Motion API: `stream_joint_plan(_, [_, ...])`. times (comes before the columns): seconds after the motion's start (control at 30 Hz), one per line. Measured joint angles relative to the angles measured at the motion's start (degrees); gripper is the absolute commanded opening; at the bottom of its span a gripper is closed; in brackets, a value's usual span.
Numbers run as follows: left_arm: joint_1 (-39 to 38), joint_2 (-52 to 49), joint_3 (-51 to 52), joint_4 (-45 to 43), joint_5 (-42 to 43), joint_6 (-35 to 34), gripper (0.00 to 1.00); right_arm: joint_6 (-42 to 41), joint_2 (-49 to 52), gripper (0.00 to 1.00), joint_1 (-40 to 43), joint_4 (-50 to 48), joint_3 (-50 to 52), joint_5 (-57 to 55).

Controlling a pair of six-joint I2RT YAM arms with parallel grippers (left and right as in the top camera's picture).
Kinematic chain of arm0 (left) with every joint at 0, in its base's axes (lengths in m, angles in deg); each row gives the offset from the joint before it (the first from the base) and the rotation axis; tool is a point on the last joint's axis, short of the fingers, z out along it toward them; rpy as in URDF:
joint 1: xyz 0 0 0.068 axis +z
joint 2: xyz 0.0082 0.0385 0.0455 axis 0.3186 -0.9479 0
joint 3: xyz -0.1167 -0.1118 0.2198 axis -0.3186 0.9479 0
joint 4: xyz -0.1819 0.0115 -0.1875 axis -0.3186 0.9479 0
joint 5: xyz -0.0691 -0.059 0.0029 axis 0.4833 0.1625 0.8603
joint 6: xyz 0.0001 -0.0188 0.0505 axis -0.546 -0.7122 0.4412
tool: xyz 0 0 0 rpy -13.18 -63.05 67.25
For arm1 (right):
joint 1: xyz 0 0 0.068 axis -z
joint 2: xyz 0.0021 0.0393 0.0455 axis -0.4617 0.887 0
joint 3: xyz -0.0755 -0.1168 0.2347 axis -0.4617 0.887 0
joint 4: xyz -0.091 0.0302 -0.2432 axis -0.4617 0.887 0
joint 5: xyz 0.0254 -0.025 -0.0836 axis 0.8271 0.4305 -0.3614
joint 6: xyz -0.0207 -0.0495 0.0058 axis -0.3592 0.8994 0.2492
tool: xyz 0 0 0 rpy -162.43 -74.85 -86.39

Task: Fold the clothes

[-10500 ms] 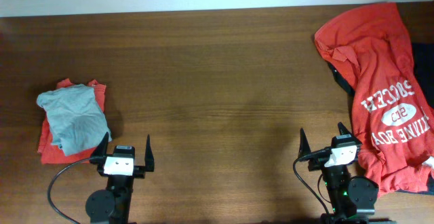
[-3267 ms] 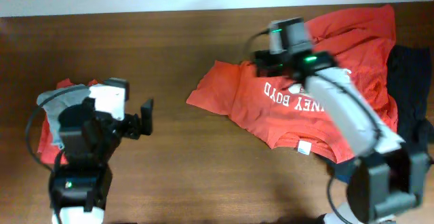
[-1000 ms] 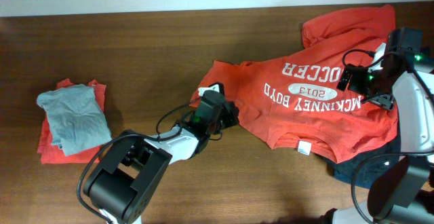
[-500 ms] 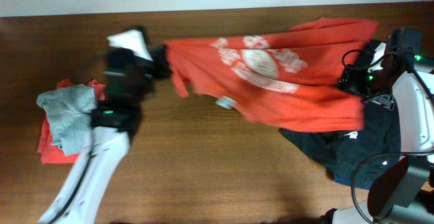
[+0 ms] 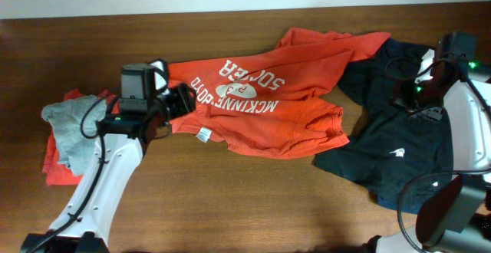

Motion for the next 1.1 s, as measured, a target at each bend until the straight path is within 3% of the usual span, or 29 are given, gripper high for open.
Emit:
stream_joint_plan(0.2, [-9.2, -2.7, 0.0, 1.1, 3.3, -0.8, 0.61, 0.2, 7.6, 0.04, 0.0, -1.3, 0.0, 0.7])
stream_joint_plan(0.43, [-17.9, -16.4, 0.0, 1.0, 8.5, -14.6, 0.61, 3.4, 16.6, 0.05, 0.0, -2.3, 0.2, 3.3])
stream_joint_plan(0.53, [-18.7, -19.7, 0.1, 0.9, 12.0, -18.7, 0.63, 5.0, 20.5, 0.05, 0.0, -2.4, 0.2, 4.0])
stream_joint_plan(0.57, [-18.9, -20.3, 0.1, 0.6, 12.7, -19.4, 0.68, 5.4, 21.6, 0.05, 0.0, -2.6, 0.2, 4.0])
stream_joint_plan(0.93, [-19.3, -22.3, 0.1, -3.1, 14.5, -22.0, 0.68, 5.5, 25.4, 0.09, 4.0, -1.3, -1.8, 9.8])
stream_joint_plan(1.1, [-16.3, -22.3, 0.1, -3.1, 14.5, -22.2, 0.68, 2.5, 25.6, 0.11, 12.3, -5.1, -2.2, 11.8])
